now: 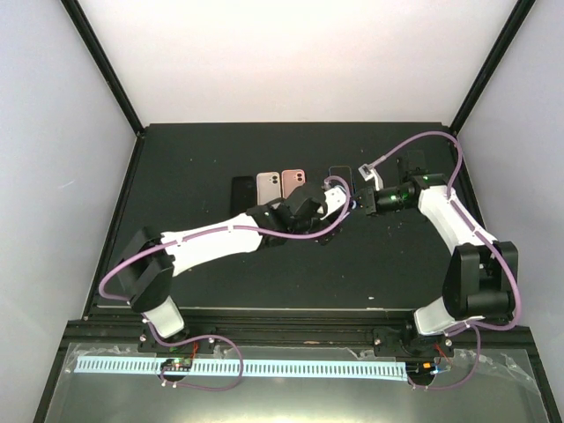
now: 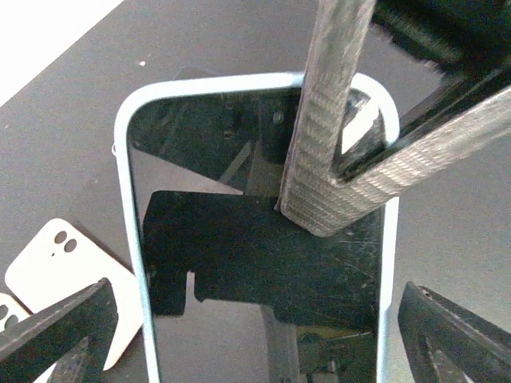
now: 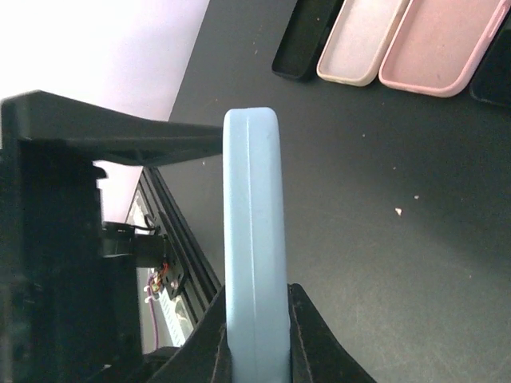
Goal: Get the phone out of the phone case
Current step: Pick up the phone at the center of the board, then remove the phone case from the phone.
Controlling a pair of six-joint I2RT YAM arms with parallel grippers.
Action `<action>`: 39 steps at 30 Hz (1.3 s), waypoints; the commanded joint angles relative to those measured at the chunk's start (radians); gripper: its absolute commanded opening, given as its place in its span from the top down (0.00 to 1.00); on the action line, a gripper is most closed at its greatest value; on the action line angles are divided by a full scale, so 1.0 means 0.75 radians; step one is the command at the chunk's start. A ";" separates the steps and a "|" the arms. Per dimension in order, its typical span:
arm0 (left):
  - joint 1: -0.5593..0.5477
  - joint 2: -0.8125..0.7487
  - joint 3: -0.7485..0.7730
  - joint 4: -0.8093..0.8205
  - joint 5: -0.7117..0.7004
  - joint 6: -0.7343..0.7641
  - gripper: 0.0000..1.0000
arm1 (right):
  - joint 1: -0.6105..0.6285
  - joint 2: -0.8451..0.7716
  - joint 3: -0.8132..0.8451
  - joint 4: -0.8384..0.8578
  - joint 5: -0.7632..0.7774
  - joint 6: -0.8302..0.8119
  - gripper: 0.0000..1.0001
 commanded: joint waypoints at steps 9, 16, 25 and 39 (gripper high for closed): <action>0.296 -0.462 -0.207 -0.124 0.848 0.114 0.01 | 0.003 -0.142 0.109 -0.454 -0.191 -0.641 0.99; 0.509 -0.579 -0.313 -0.266 1.221 0.253 0.01 | 0.004 -0.152 0.154 -0.722 -0.281 -0.953 0.99; 0.513 -0.647 -0.454 -0.204 1.390 0.311 0.01 | 0.004 -0.167 0.183 -0.933 -0.307 -1.204 0.99; 0.471 -0.557 -0.438 -0.108 1.387 0.271 0.10 | 0.020 -0.181 0.193 -0.948 -0.323 -1.225 0.99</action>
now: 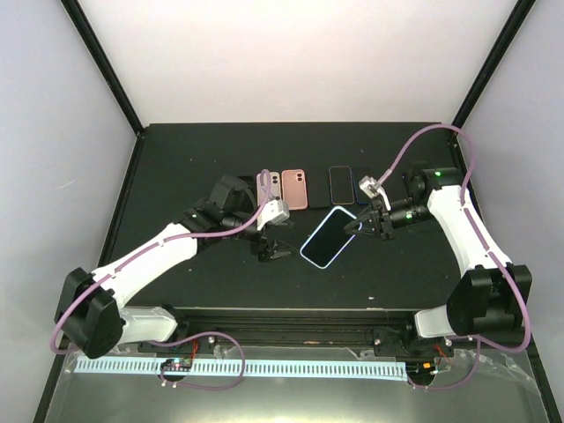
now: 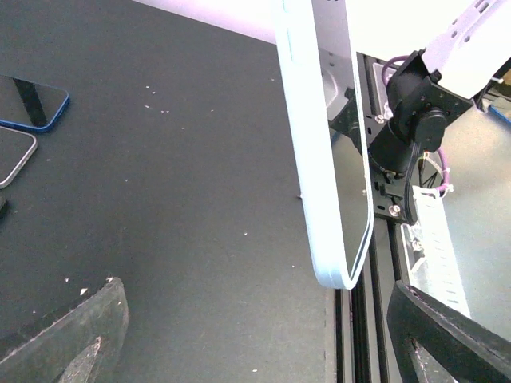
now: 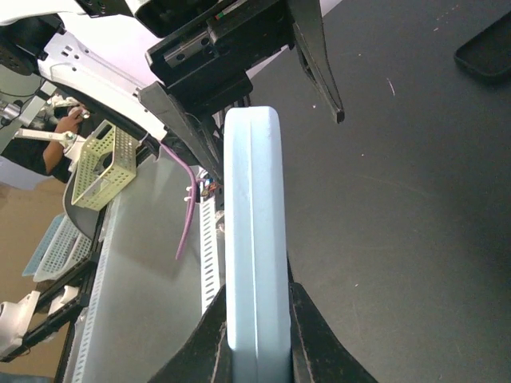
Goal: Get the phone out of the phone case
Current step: Remove the phone case from the phone.
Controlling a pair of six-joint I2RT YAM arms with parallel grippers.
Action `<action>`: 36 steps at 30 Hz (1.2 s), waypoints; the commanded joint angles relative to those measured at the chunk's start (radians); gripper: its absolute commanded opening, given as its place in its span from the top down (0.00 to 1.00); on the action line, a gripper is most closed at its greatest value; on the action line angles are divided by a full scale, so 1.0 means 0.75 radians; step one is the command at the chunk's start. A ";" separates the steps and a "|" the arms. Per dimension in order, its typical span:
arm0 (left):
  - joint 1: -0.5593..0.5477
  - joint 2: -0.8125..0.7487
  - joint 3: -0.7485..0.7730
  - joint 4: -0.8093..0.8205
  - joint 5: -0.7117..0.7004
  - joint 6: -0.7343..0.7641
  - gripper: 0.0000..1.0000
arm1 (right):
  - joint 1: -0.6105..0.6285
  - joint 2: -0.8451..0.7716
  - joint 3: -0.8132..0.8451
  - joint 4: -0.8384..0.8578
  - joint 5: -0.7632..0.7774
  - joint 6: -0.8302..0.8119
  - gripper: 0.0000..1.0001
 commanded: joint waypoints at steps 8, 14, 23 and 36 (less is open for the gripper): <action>-0.044 0.033 0.033 0.057 0.056 0.007 0.14 | 0.023 -0.049 0.027 0.016 -0.118 -0.016 0.99; -0.044 0.097 0.049 0.043 0.008 0.001 0.22 | 0.033 -0.057 0.025 0.010 -0.120 -0.029 0.99; -0.037 0.161 0.089 0.018 -0.090 -0.031 0.29 | 0.048 -0.065 0.035 -0.049 -0.139 -0.105 0.99; 0.048 0.246 0.125 0.048 -0.228 -0.094 0.36 | 0.065 -0.102 0.025 -0.048 -0.150 -0.107 0.99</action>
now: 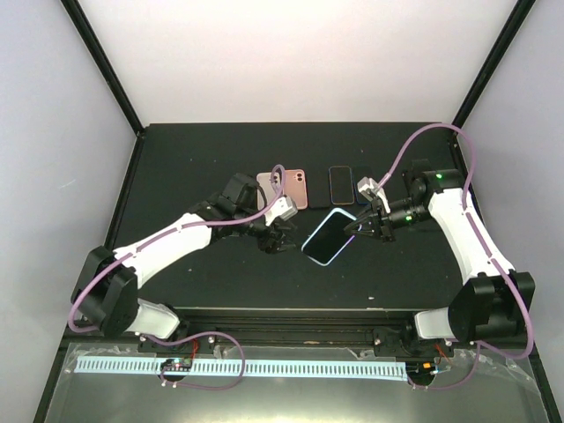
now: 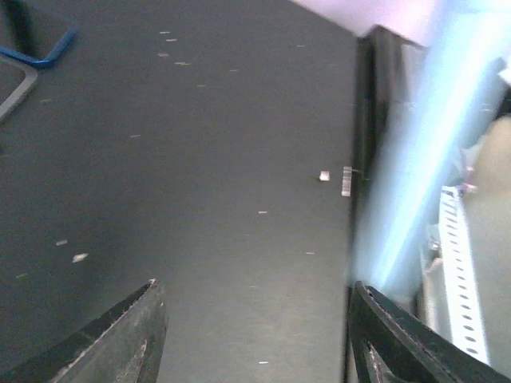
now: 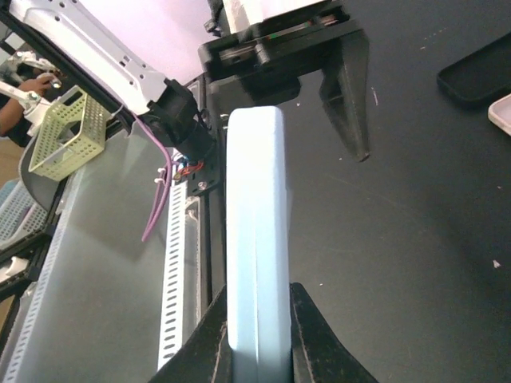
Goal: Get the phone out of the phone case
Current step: Remove the phone case from the phone.
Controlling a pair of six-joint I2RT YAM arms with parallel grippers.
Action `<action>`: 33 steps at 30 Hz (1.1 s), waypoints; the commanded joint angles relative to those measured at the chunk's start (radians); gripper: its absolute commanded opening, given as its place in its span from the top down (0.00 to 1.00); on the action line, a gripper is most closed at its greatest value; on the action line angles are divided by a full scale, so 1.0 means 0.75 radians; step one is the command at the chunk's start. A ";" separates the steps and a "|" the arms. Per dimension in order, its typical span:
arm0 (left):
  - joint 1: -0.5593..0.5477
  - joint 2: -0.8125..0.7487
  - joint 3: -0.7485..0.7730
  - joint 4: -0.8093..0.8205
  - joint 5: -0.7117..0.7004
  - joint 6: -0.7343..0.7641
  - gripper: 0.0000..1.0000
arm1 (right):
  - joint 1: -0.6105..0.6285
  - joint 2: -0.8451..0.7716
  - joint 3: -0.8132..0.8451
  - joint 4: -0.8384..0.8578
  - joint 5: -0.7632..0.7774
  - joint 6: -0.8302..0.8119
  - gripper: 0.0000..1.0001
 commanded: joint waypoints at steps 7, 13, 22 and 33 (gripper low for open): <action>0.059 0.088 0.098 0.078 -0.143 -0.037 0.37 | 0.044 -0.058 0.029 -0.104 -0.212 -0.014 0.99; 0.093 -0.014 0.052 0.039 0.036 0.109 0.24 | 0.044 -0.051 0.036 -0.104 -0.204 -0.010 0.99; 0.061 -0.264 -0.044 -0.051 0.276 0.350 0.17 | 0.044 -0.031 0.074 -0.069 -0.182 -0.015 0.99; -0.018 -0.197 -0.005 0.006 0.184 0.252 0.25 | 0.047 -0.056 0.066 -0.061 -0.180 -0.022 0.99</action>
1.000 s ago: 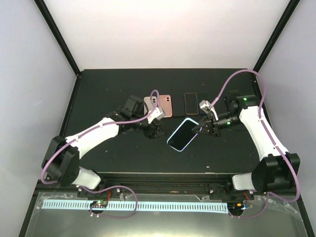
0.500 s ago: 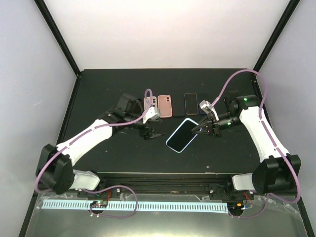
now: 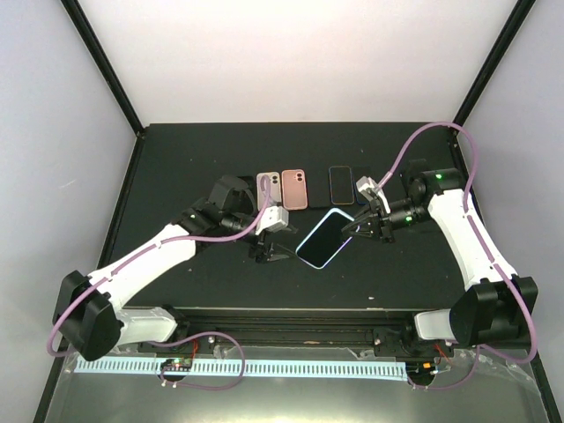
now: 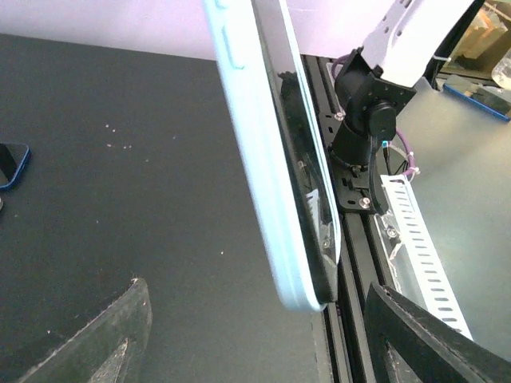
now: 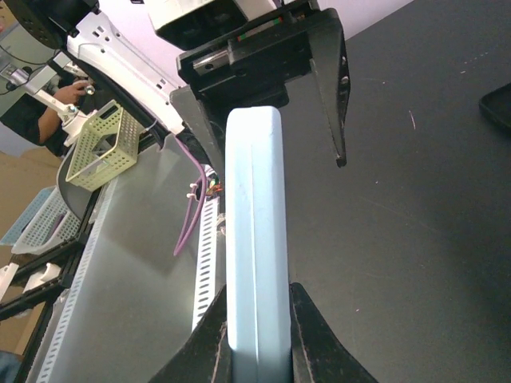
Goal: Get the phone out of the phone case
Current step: Remove the phone case from the phone.
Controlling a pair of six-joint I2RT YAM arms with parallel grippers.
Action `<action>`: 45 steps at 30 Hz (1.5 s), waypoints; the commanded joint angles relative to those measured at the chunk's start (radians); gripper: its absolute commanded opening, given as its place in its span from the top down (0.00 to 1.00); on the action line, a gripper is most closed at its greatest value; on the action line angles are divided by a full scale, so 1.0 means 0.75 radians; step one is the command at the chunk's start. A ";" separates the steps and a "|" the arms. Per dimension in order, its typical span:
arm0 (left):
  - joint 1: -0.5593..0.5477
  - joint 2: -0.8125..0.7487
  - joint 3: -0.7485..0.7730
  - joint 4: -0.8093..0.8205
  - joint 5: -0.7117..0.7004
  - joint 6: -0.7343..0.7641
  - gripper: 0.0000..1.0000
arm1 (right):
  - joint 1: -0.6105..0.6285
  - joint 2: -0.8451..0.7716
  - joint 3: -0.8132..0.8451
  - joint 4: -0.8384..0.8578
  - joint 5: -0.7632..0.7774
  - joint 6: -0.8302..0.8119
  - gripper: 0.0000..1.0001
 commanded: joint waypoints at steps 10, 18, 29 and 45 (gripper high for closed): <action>0.005 0.106 0.070 0.012 -0.124 -0.045 0.32 | 0.016 -0.046 0.024 -0.039 -0.102 -0.074 0.99; 0.034 0.145 0.066 0.064 -0.166 -0.124 0.37 | 0.049 -0.071 0.026 -0.039 -0.094 -0.094 0.99; 0.048 0.188 0.088 0.167 -0.335 -0.194 0.50 | 0.073 -0.084 0.014 -0.039 -0.104 -0.107 0.99; 0.041 0.286 0.121 0.316 -0.370 -0.194 0.58 | 0.109 -0.076 0.027 -0.039 -0.137 -0.096 0.99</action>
